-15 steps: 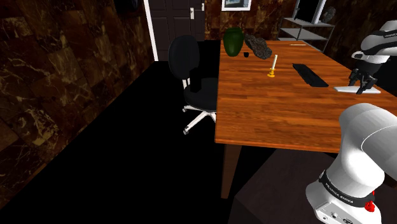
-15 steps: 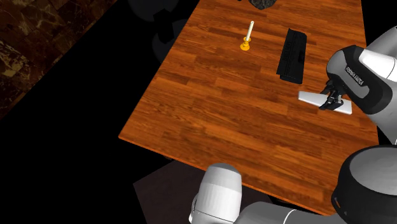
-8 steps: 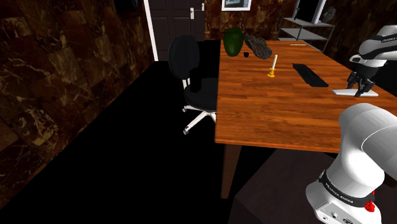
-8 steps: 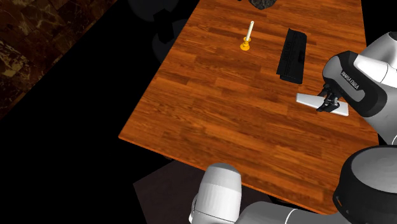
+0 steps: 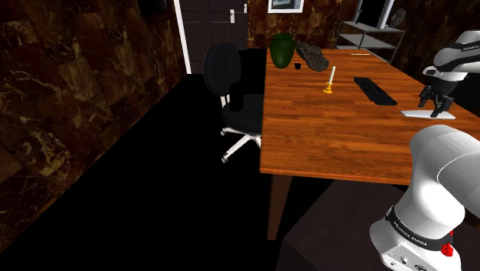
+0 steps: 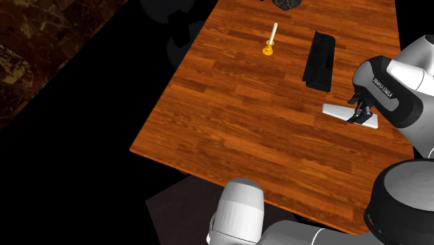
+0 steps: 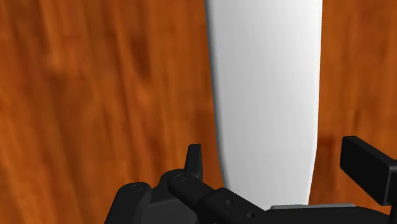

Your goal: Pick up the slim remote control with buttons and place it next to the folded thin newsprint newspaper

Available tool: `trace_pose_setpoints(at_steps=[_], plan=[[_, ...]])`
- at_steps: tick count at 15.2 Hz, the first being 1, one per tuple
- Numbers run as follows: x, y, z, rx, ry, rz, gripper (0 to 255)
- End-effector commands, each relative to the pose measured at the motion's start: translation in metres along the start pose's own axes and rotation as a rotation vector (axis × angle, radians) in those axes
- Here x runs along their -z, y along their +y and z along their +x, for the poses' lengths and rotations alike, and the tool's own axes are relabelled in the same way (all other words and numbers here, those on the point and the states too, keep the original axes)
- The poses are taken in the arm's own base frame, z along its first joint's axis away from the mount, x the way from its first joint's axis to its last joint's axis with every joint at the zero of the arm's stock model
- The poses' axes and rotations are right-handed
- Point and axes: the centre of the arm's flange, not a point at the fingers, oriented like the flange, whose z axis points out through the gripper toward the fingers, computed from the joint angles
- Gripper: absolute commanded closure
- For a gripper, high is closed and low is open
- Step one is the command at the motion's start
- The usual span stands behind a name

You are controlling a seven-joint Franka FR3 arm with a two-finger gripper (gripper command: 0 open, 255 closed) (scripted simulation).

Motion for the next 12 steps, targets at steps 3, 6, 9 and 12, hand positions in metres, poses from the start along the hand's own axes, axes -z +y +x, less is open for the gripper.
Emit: trace_pose_setpoints(at_steps=[3, 6, 9, 12], plan=[[0.026, 0.000, 0.000, 0.000, 0.000, 0.000, 0], [0.050, 0.000, 0.000, 0.000, 0.000, 0.000, 0], [0.050, 0.000, 0.000, 0.000, 0.000, 0.000, 0], [0.050, 0.000, 0.000, 0.000, 0.000, 0.000, 0]])
